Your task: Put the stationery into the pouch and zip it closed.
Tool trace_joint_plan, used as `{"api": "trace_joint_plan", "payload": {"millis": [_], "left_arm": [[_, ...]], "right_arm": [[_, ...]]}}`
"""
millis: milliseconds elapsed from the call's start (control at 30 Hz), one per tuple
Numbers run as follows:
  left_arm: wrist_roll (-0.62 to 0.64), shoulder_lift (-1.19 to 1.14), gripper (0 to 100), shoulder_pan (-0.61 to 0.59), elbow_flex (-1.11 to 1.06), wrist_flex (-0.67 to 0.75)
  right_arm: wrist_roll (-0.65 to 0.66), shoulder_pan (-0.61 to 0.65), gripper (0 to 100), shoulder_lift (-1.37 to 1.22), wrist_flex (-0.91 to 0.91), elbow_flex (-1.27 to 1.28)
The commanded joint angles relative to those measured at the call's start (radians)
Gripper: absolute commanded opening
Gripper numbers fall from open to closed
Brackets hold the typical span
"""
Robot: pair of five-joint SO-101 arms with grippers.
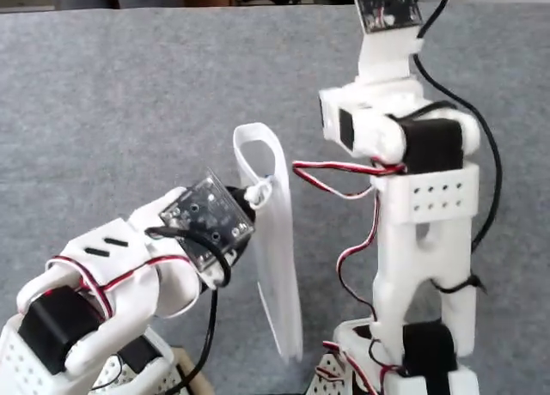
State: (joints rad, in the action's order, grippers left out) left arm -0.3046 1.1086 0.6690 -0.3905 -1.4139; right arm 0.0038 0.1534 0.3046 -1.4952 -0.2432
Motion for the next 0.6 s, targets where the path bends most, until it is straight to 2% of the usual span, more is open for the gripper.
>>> {"api": "trace_joint_plan", "payload": {"millis": [0, 300, 567], "left_arm": [[-0.008, 0.005, 3, 0.028, 0.004, -0.011], [-0.009, 0.005, 3, 0.036, 0.004, -0.011], [-0.009, 0.005, 3, 0.036, 0.004, -0.008]], "right_arm": [[-0.031, 0.103, 34.6, -0.024, 0.011, -0.108], [-0.124, 0.308, 34.6, -0.033, -0.054, -0.170], [-0.129, 0.319, 34.6, -0.035, -0.141, -0.113]]}}
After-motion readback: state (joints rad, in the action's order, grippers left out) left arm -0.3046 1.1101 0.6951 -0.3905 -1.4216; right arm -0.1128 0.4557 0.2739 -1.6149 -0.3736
